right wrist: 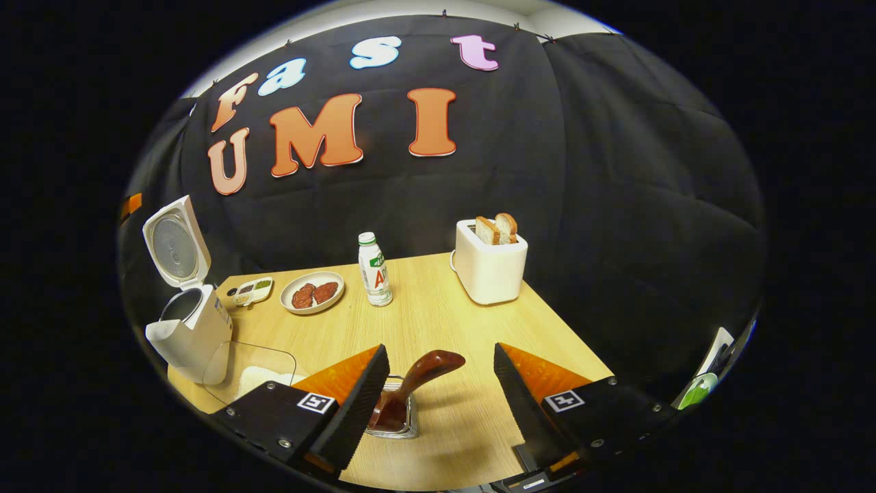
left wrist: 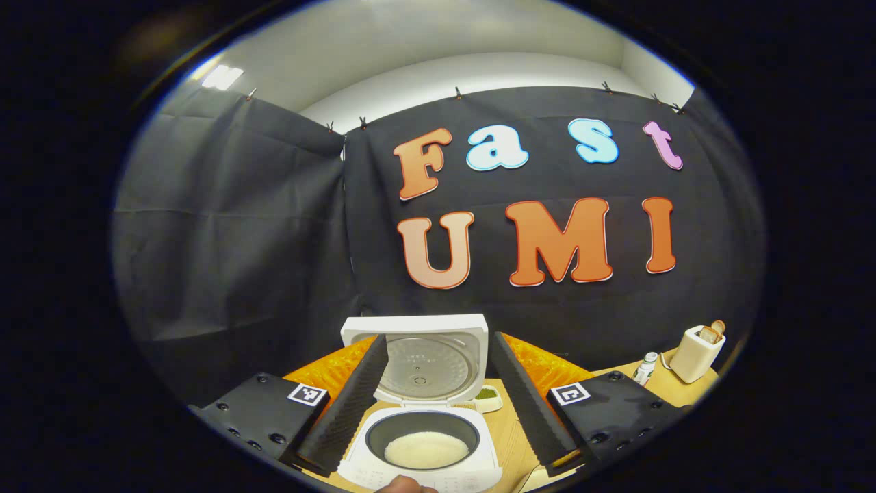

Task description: Close the left gripper, press the button to open the rice cooker; take a wooden spoon from the chopstick holder with the right hand, scoop a spoonful of rice and pour it into the rice cooker, then put the wooden spoon back into the chopstick holder.

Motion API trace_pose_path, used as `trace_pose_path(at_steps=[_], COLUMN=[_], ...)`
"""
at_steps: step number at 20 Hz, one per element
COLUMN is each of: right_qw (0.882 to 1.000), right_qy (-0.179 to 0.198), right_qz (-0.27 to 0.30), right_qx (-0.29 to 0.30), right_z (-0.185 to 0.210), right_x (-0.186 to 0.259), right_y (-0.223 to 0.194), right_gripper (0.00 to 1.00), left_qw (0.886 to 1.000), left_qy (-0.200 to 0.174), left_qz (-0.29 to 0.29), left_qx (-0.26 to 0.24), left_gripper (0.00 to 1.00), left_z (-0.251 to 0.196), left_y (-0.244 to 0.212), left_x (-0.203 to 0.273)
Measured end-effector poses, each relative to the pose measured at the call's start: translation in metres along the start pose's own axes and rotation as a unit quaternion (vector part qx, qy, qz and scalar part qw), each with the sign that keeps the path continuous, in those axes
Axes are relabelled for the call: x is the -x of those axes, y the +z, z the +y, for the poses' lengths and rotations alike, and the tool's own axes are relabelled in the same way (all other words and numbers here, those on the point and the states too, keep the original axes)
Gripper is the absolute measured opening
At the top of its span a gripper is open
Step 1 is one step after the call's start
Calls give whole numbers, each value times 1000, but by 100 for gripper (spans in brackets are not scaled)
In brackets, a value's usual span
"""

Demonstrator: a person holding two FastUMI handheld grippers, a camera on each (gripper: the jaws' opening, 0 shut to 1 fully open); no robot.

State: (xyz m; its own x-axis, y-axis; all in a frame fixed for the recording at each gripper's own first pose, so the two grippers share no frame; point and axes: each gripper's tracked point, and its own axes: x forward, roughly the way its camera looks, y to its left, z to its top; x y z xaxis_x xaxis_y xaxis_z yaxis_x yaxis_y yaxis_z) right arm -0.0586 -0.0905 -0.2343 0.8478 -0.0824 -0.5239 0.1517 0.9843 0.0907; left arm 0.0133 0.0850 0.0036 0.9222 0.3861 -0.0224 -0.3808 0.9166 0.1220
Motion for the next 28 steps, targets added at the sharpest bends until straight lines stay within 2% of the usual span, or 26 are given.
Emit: trace_pose_path(at_steps=[5,8,12,16,19,20,21,23,28], right_qw=[998,994,990,977,969,969,968,969,974], right_qy=[30,58,83,112,134,138,141,123,89], right_qz=[44,66,63,90,83,82,86,93,73], right_qx=[-27,-67,-97,-160,-189,-189,-191,-196,-195], right_z=[7,17,24,32,36,39,43,43,46], right_x=[-29,-45,-59,-63,-57,-55,-53,-54,-36], right_y=[-28,-38,-42,-54,-50,-51,-52,-53,-54], right_gripper=[96,95,92,71,50,45,35,21,19], left_qw=[1000,999,997,996,994,994,994,994,995], left_qy=[6,22,36,48,49,47,42,34,-14], left_qz=[20,30,43,57,78,78,79,79,76], left_qx=[-9,-19,-48,-57,-59,-63,-66,-65,-55], left_gripper=[100,100,100,100,100,100,100,100,100], left_z=[-11,-13,-16,-18,-22,-23,-25,-26,-38], left_y=[-11,-16,-23,-30,-39,-37,-37,-38,-47], left_x=[19,32,50,63,69,69,68,66,46])
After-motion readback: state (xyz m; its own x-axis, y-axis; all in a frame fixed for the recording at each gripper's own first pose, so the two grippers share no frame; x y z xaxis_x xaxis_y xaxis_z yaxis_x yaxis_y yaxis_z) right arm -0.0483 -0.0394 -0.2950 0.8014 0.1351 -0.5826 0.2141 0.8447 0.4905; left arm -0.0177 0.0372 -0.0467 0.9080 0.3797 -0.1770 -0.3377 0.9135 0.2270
